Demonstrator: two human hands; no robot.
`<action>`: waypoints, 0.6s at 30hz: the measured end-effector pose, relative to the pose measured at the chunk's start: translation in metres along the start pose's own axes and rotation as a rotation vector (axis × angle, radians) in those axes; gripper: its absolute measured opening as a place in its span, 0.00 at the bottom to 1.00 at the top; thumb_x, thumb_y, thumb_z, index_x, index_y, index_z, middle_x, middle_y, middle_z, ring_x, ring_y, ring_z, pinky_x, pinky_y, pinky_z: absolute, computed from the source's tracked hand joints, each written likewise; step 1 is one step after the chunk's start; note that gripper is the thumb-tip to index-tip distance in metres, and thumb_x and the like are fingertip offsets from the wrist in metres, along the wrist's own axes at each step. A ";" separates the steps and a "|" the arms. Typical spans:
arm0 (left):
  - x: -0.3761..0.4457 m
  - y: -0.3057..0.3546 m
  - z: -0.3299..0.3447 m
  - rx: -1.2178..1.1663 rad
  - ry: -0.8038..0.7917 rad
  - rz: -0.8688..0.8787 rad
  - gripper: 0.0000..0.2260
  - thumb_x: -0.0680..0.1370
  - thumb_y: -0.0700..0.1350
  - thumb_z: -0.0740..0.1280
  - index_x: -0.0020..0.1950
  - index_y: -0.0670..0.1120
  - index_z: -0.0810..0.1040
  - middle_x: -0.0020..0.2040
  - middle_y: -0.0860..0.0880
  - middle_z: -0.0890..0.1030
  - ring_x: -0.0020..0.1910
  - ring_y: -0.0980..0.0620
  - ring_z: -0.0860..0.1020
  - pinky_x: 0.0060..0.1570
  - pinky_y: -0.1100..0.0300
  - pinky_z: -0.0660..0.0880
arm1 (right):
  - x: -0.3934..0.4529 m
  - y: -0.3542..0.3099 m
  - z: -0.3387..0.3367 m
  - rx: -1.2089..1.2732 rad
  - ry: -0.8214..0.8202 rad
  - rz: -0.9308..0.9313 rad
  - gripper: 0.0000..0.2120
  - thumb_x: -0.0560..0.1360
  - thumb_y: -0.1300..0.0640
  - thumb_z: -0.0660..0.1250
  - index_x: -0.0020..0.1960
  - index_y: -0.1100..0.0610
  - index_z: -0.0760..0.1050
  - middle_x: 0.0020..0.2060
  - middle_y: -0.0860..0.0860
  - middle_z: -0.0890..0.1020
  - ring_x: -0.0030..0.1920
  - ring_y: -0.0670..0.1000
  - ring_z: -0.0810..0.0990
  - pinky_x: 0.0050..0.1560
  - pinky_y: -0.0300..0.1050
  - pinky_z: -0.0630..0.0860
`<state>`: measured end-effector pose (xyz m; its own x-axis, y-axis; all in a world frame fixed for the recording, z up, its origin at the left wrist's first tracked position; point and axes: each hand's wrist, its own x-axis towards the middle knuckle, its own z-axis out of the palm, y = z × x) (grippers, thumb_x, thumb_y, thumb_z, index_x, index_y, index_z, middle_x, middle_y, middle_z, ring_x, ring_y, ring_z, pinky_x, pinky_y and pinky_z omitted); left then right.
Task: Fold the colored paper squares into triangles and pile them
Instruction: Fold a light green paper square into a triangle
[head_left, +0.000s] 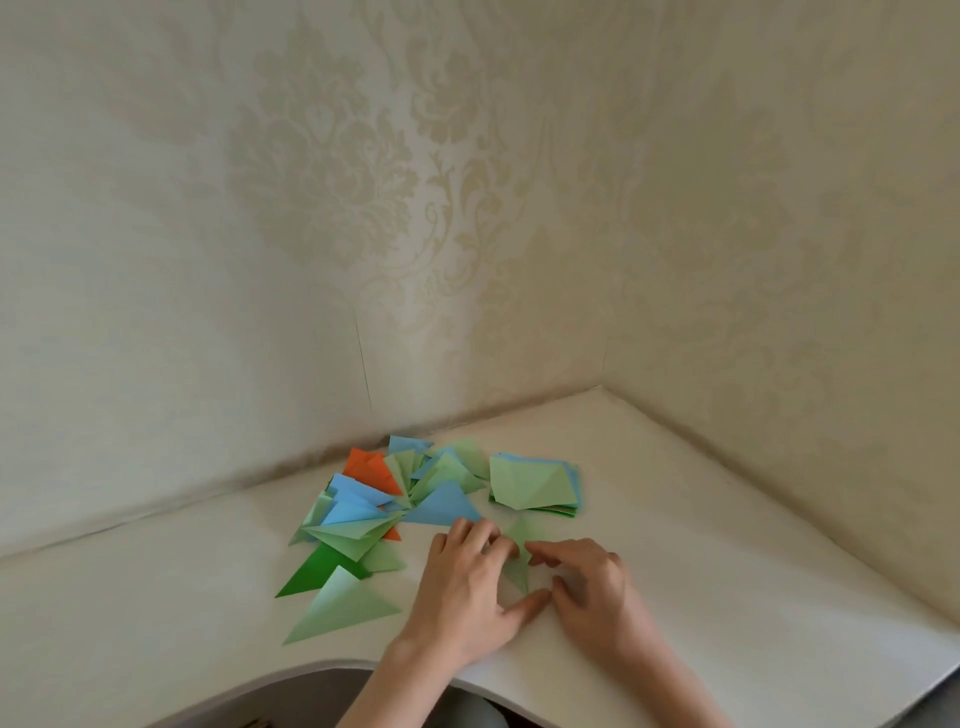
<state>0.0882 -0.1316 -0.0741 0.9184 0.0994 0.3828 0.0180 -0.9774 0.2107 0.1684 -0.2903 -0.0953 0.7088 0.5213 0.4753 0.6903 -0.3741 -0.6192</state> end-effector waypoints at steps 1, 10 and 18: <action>0.000 0.000 0.001 -0.002 0.025 -0.004 0.23 0.71 0.69 0.58 0.51 0.53 0.78 0.49 0.56 0.72 0.50 0.53 0.70 0.49 0.57 0.70 | 0.000 0.000 0.000 0.001 -0.001 -0.010 0.27 0.62 0.65 0.62 0.55 0.42 0.79 0.44 0.32 0.81 0.47 0.35 0.77 0.49 0.48 0.78; -0.003 -0.023 0.002 -0.237 0.060 0.011 0.08 0.71 0.48 0.64 0.46 0.52 0.80 0.51 0.62 0.79 0.53 0.58 0.71 0.52 0.60 0.66 | 0.000 0.004 0.001 -0.128 0.037 -0.008 0.14 0.68 0.40 0.67 0.47 0.47 0.81 0.42 0.40 0.72 0.43 0.44 0.75 0.45 0.45 0.76; -0.002 -0.021 0.007 -0.485 0.013 -0.146 0.19 0.72 0.38 0.64 0.58 0.57 0.74 0.52 0.60 0.75 0.55 0.63 0.73 0.55 0.67 0.70 | 0.002 0.007 0.003 -0.090 0.080 0.085 0.05 0.70 0.53 0.74 0.37 0.52 0.80 0.38 0.43 0.74 0.37 0.43 0.76 0.41 0.39 0.74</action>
<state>0.0882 -0.1124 -0.0856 0.9152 0.2334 0.3286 -0.0430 -0.7542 0.6553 0.1742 -0.2894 -0.1009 0.7719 0.4235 0.4741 0.6352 -0.4837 -0.6021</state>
